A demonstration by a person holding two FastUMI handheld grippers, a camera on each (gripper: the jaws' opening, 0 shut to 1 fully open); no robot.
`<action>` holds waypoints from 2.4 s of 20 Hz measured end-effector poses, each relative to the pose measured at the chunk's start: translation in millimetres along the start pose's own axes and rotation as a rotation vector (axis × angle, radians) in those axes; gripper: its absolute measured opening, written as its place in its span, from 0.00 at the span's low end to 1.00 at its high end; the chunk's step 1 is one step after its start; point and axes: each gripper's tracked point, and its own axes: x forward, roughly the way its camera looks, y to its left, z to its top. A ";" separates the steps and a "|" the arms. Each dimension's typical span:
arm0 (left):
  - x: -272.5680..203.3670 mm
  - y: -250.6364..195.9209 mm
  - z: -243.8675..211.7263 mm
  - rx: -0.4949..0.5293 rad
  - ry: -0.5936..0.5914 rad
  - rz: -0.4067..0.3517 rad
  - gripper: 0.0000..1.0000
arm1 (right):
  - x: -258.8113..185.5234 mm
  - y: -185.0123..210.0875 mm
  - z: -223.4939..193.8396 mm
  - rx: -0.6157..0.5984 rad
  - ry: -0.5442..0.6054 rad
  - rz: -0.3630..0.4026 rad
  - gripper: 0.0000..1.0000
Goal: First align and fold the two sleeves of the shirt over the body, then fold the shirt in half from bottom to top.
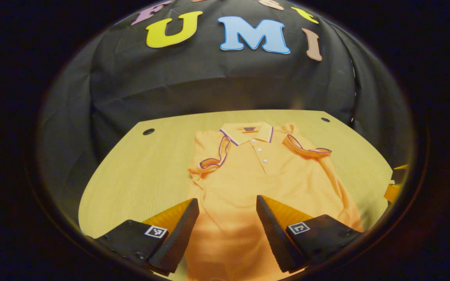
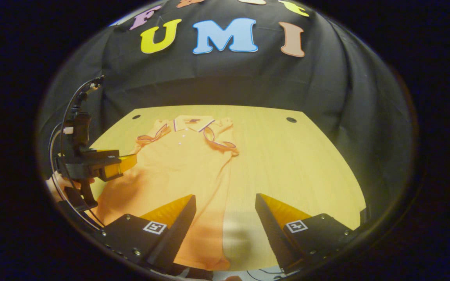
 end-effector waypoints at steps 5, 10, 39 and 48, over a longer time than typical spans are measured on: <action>-34.9 11.8 -45.8 0.010 0.059 0.007 1.00 | -3.2 14.4 -27.4 -0.035 0.044 0.049 0.94; -70.5 15.6 -72.9 -0.028 0.081 0.002 1.00 | -4.6 21.8 -56.6 -0.028 0.103 0.072 0.95; -139.7 -9.2 -163.3 0.002 0.165 -0.011 0.29 | -32.9 35.5 -148.1 -0.021 0.281 0.107 0.29; -145.7 -6.3 -131.0 -0.060 0.168 0.025 0.09 | -43.2 32.5 -111.4 -0.006 0.221 0.163 0.05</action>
